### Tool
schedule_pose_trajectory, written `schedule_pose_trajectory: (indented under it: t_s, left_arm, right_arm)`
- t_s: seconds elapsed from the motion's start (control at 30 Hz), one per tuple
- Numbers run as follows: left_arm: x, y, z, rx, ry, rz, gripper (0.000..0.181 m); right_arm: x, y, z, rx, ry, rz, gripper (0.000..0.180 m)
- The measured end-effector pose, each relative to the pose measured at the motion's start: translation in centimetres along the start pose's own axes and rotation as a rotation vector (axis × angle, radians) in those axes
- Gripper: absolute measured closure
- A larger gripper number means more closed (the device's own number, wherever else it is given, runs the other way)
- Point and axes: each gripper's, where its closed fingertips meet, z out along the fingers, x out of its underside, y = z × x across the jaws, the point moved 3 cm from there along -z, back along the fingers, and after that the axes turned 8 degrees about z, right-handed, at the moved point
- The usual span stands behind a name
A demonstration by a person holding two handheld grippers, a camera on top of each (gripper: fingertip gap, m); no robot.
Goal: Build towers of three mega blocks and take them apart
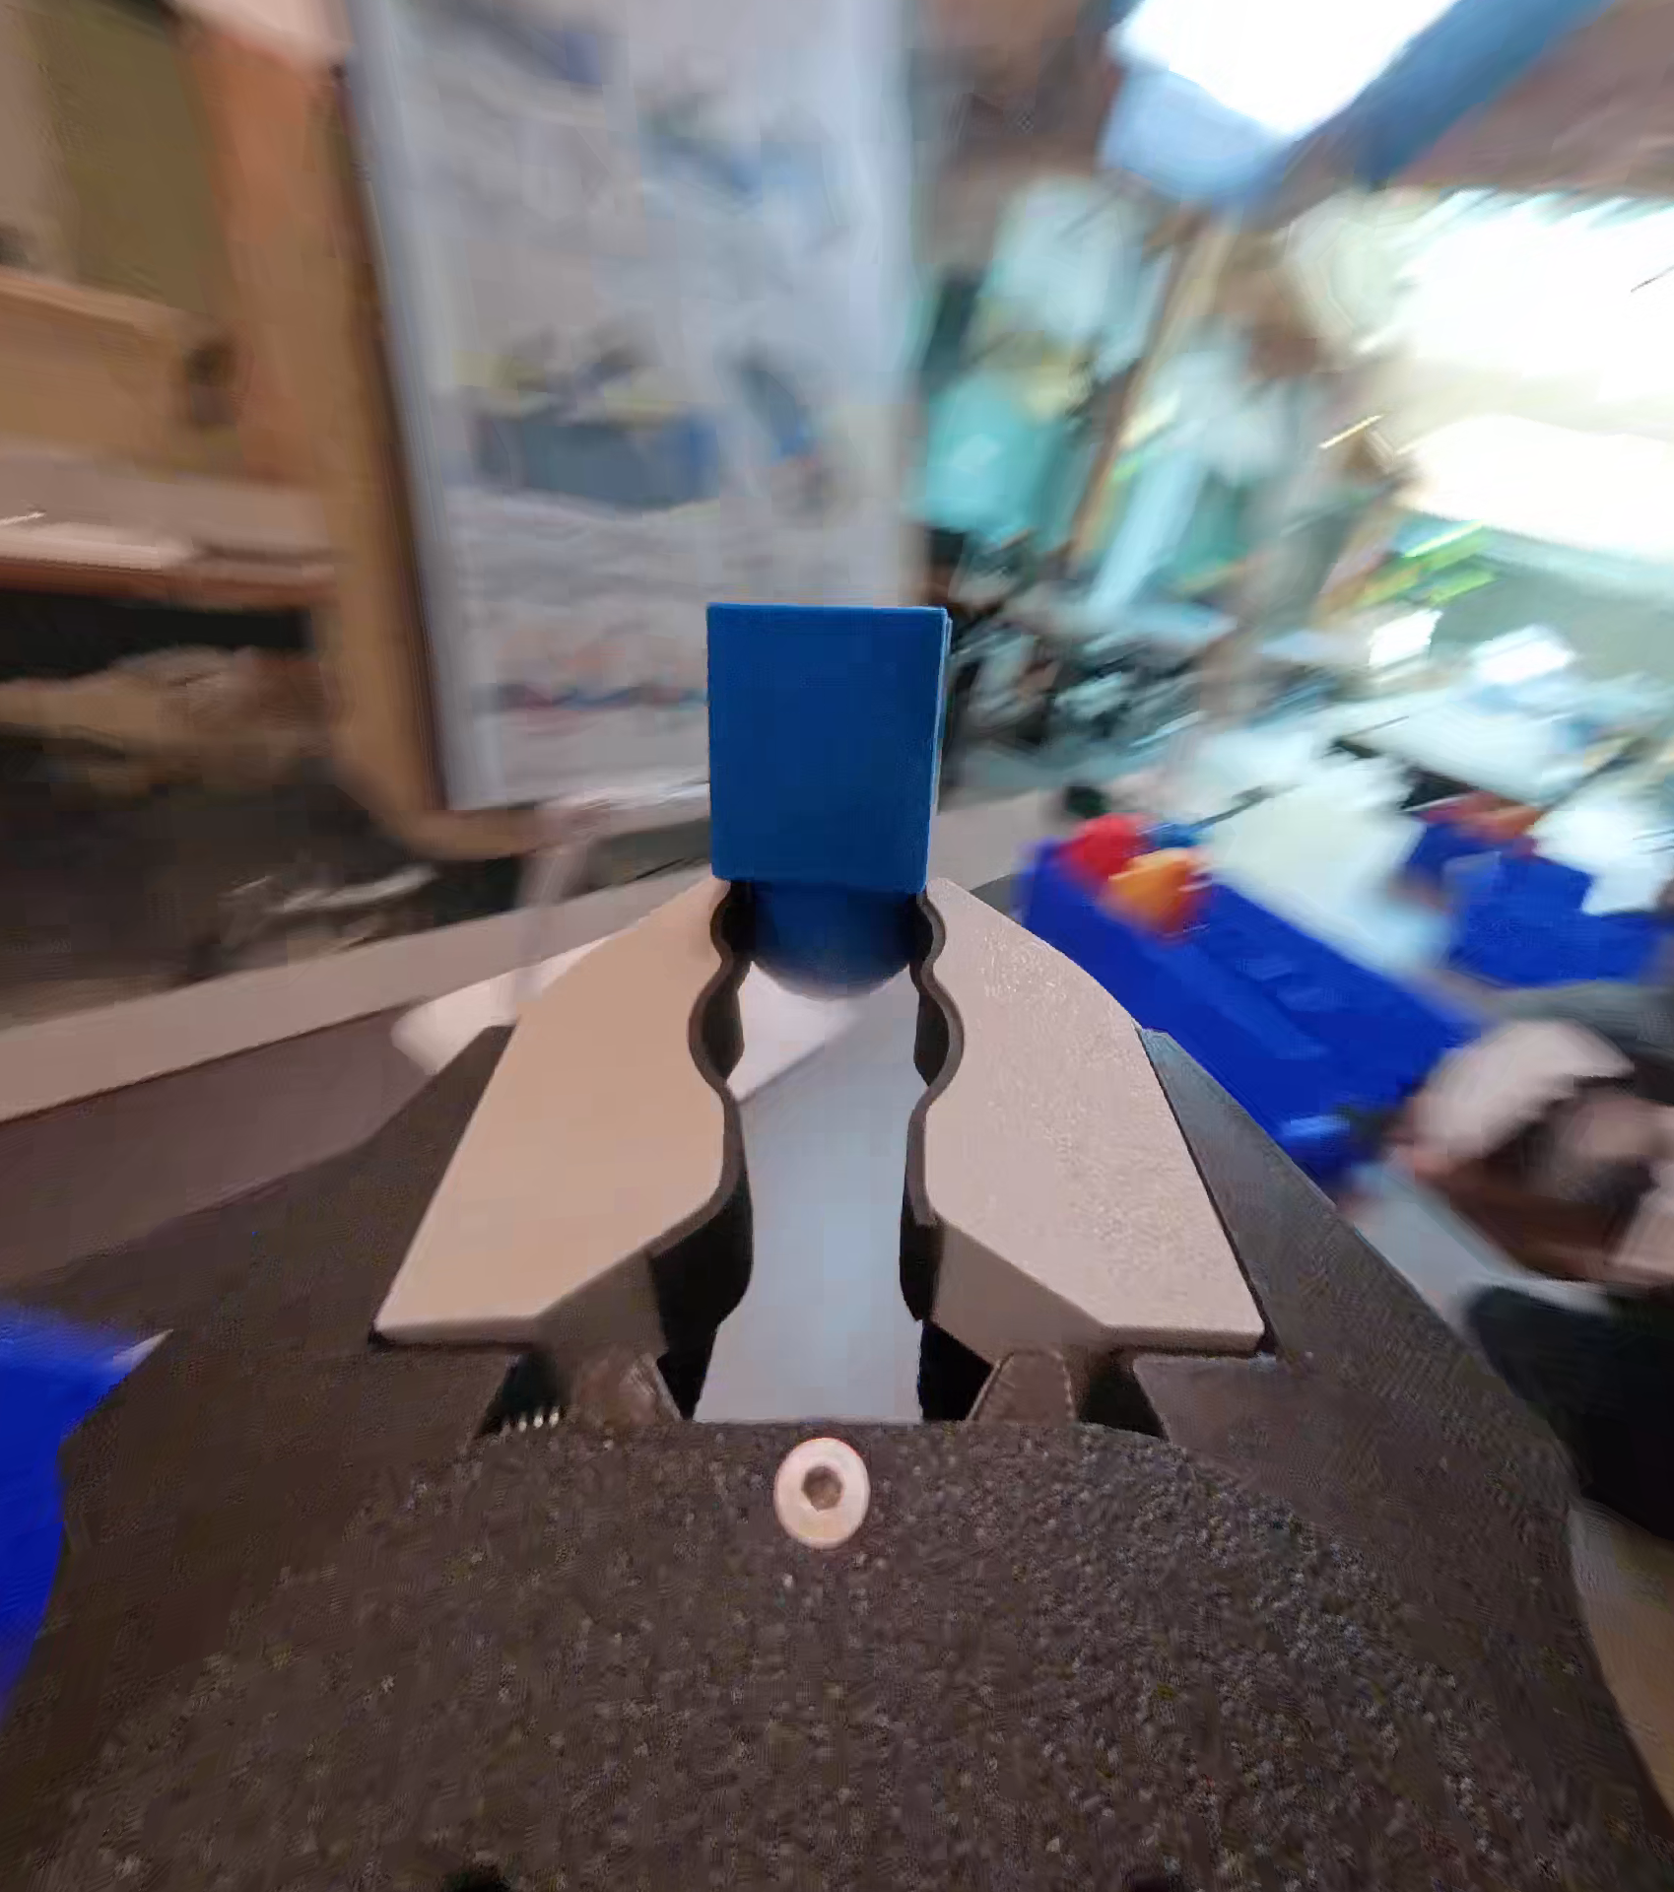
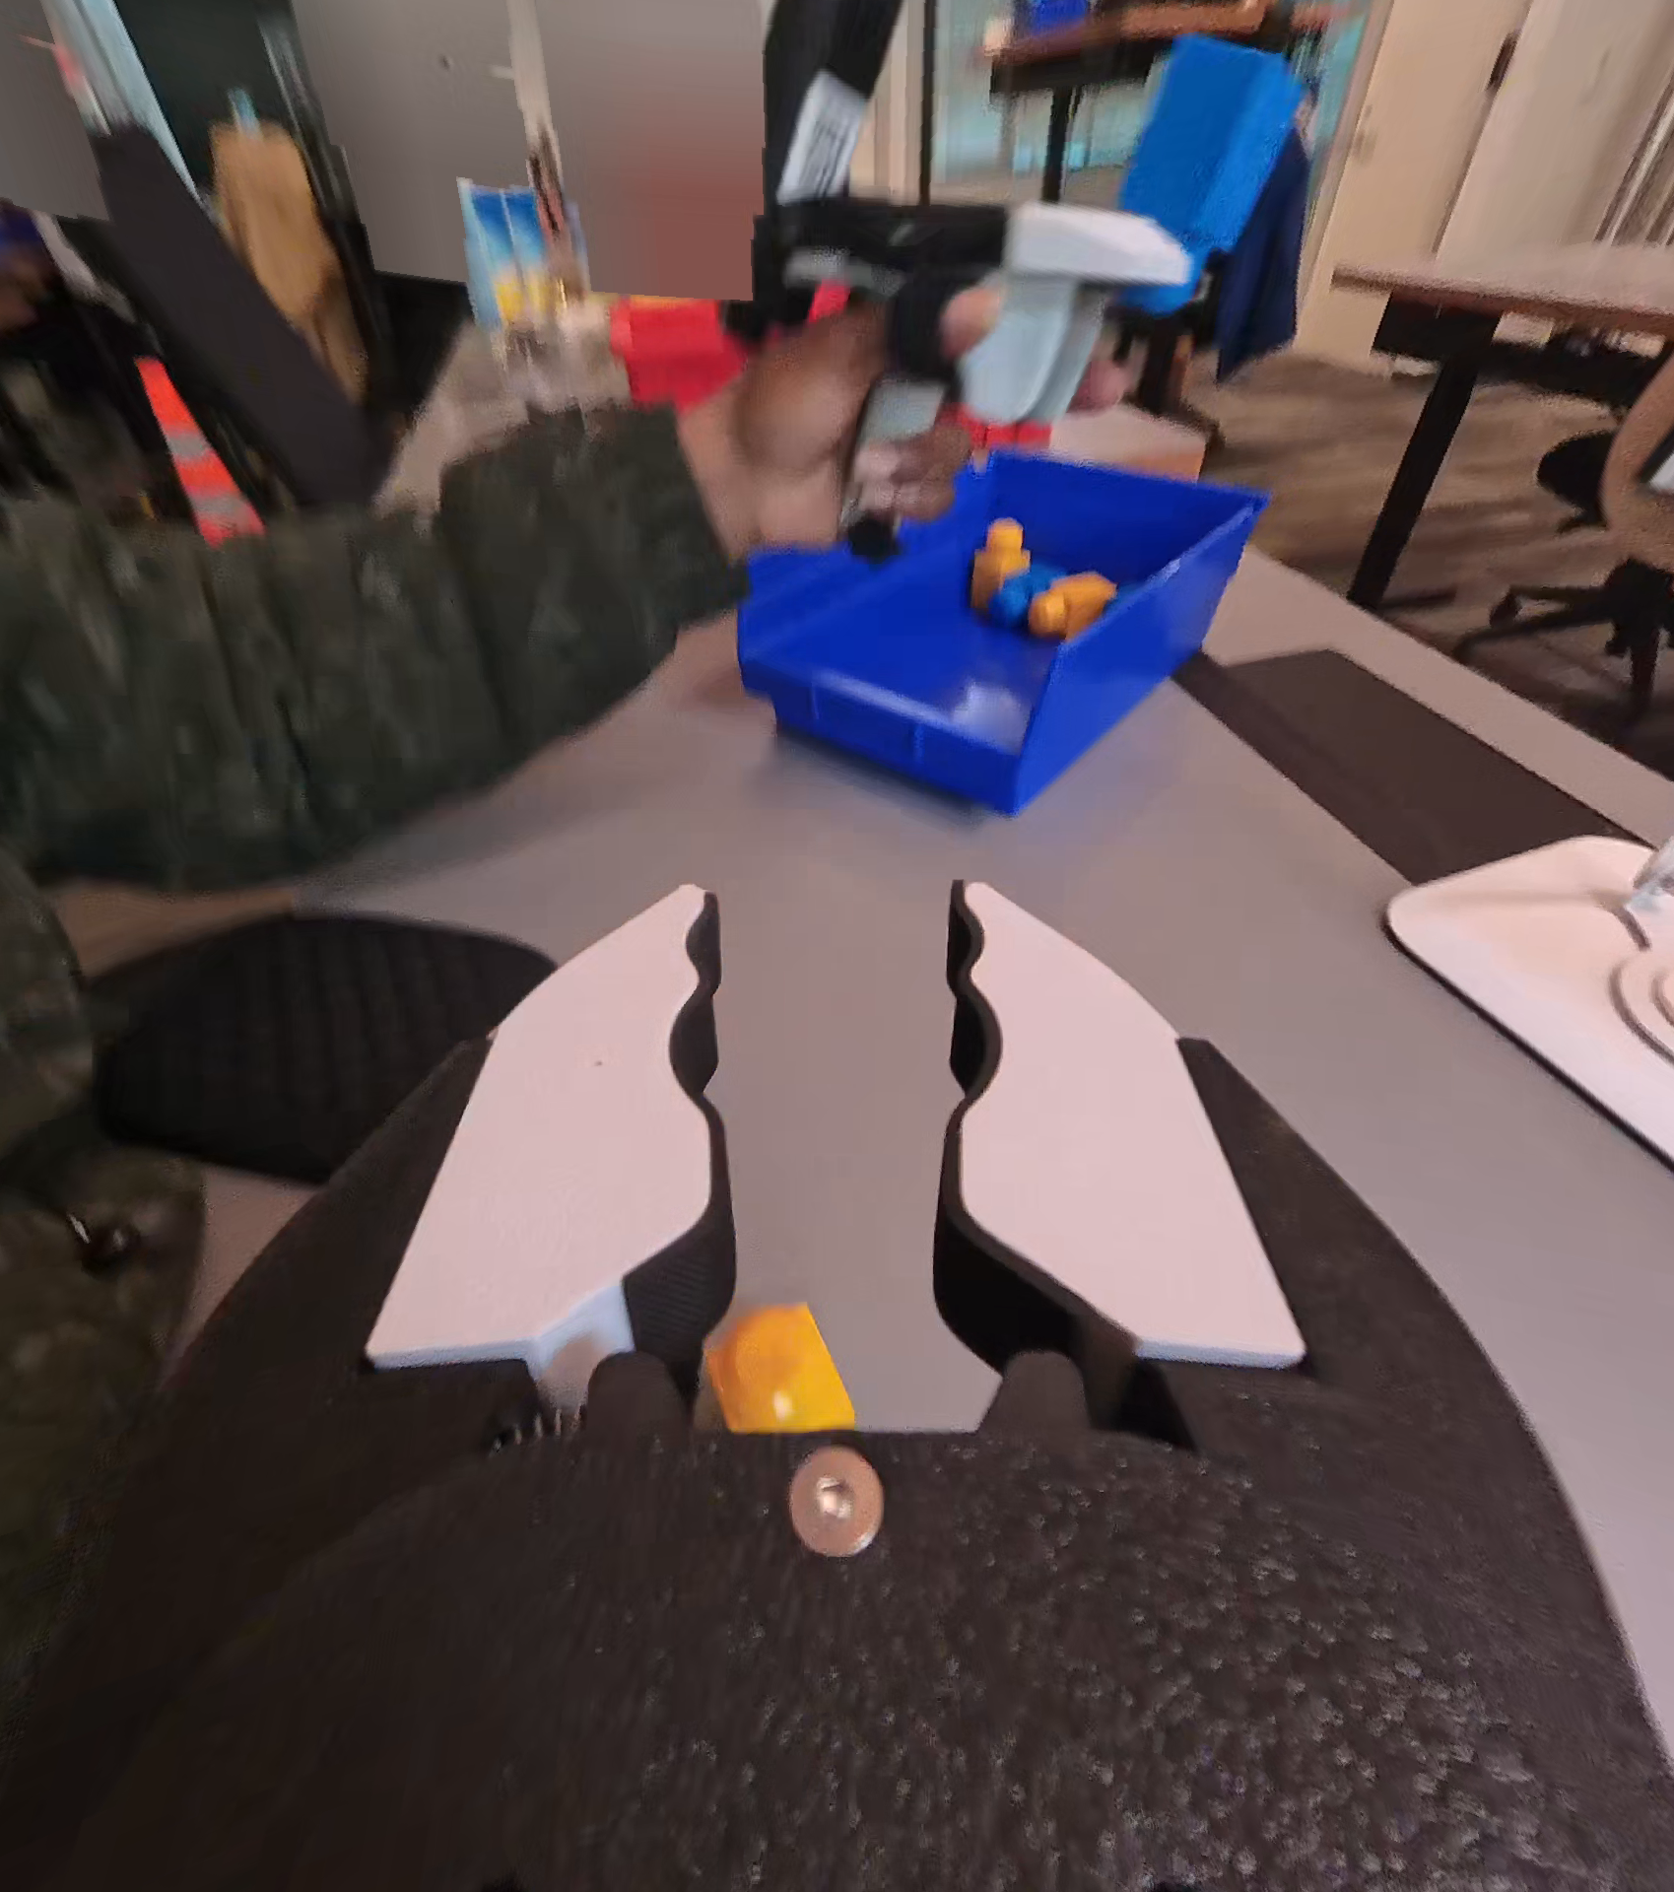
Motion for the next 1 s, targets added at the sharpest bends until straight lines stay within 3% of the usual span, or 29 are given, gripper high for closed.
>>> schedule_pose_trajectory:
  t_s: [0.17,0.33,0.43,0.57,0.7,1.0]
  left_arm:
    - [0.3,-13.4,0.1,0.418,-0.250,-0.127,0.151]
    - [2.4,-19.4,0.2,0.616,-0.404,-0.403,0.151]
    - [3.8,-21.1,0.7,0.680,-0.387,-0.505,0.152]
    - [5.2,-21.8,1.2,0.693,-0.342,-0.580,0.151]
    - [6.1,-21.9,1.9,0.679,-0.319,-0.717,0.151]
    - [7.6,-23.5,2.7,0.725,-0.209,-0.791,0.151]
  right_arm:
    - [-3.2,1.0,-0.3,-0.092,-0.251,0.165,0.135]
    - [-3.6,2.0,0.0,-0.116,-0.321,0.188,0.132]
    - [-2.9,2.2,0.6,-0.010,-0.319,0.046,0.134]
    - [-2.9,2.4,0.2,0.215,-0.275,-0.336,0.129]
    - [-3.1,2.8,-0.3,0.386,-0.263,-0.590,0.129]
    - [-1.9,2.9,0.8,0.536,-0.142,-0.867,0.133]
